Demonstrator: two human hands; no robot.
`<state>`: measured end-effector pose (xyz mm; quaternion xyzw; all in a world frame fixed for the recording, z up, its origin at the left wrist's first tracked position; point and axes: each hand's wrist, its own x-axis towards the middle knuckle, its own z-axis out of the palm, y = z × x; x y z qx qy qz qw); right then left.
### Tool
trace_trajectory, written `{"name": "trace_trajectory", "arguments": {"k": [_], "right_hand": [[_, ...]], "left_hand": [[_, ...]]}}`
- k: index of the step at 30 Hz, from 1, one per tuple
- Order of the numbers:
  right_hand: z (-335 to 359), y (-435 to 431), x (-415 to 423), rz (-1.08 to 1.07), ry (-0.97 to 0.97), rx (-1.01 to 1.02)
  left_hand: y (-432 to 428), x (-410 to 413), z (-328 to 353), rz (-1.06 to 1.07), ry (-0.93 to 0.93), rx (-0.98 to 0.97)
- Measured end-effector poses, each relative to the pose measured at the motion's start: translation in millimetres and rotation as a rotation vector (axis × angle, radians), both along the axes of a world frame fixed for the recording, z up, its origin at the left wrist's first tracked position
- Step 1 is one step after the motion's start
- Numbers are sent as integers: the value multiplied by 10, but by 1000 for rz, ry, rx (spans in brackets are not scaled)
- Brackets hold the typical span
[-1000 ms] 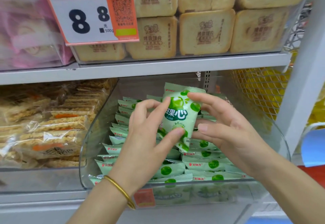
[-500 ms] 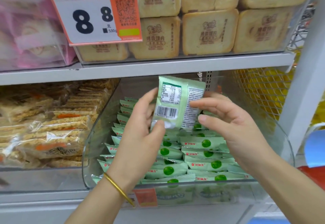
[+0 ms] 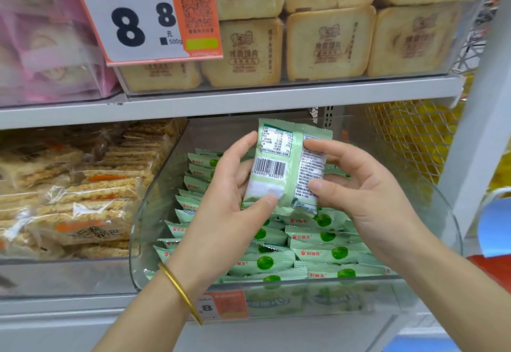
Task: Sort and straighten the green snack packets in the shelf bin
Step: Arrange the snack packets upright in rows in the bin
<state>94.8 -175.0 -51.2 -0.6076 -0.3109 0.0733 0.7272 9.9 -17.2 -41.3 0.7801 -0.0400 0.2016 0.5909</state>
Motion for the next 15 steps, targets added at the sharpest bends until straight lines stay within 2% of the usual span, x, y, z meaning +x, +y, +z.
{"name": "trace_trajectory", "arguments": {"k": [3,6,8,11,15], "right_hand": [[-1,-5,1,-3,24,23],[-10,-2,-2,-5,24,12],[-27,7,-8,28,13,11],[-50,19,-17,114,-4,23],[-48,3,-11,228,-52,-11]], "left_hand": [[-2,18,-32,51,-23,81],[14,41,-89,238,-142,432],[8,50,-101,305,-127,607],[-32,70,-119,277,-16,635],[13,124,-173,299,-55,678]]}}
